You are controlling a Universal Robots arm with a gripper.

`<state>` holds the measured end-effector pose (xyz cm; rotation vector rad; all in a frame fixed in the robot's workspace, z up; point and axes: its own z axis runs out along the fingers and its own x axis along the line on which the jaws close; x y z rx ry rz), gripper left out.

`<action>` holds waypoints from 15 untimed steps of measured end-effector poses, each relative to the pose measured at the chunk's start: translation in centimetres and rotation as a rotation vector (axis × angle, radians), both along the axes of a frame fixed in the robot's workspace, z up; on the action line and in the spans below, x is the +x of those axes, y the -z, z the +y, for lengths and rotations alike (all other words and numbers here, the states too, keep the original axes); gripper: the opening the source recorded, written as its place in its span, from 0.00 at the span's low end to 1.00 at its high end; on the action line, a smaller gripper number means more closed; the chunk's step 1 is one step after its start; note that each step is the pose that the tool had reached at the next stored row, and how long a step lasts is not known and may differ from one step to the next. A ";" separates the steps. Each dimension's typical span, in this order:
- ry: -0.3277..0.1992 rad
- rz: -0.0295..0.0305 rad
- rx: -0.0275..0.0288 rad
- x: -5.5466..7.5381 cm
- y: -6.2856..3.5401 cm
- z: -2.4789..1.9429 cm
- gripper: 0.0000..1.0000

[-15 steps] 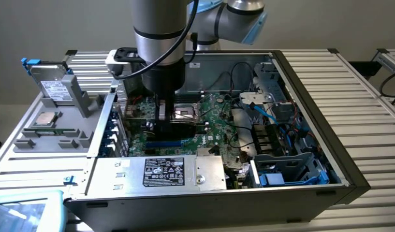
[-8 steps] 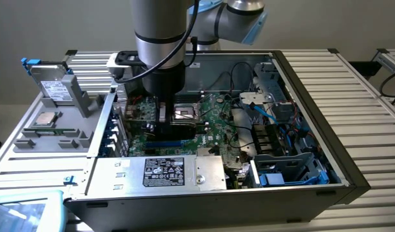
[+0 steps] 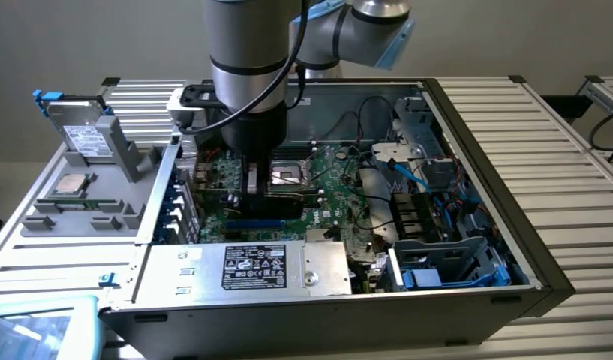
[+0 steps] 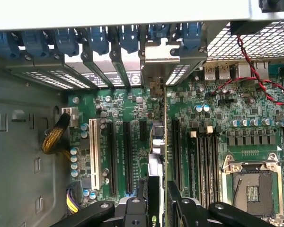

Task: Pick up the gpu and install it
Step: 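Insert the gpu into the slot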

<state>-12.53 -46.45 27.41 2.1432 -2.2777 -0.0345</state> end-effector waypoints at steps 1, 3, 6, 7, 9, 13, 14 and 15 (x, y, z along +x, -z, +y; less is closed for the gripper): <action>0.000 0.0001 -0.0001 0.0 0.03 0.00 0.27; 0.000 0.0000 0.0000 0.0 0.05 0.02 0.27; 0.000 -0.0001 0.0002 0.0 0.06 0.02 0.27; -0.001 -0.0002 0.0002 0.0 0.07 0.03 0.27; -0.001 -0.0009 -0.0005 0.0 0.07 0.07 0.27; -0.009 -0.0046 -0.0062 0.0 0.07 0.23 0.27; -0.010 -0.0048 -0.0074 0.0 0.08 0.25 0.27; -0.010 -0.0047 -0.0077 0.0 0.07 0.25 0.27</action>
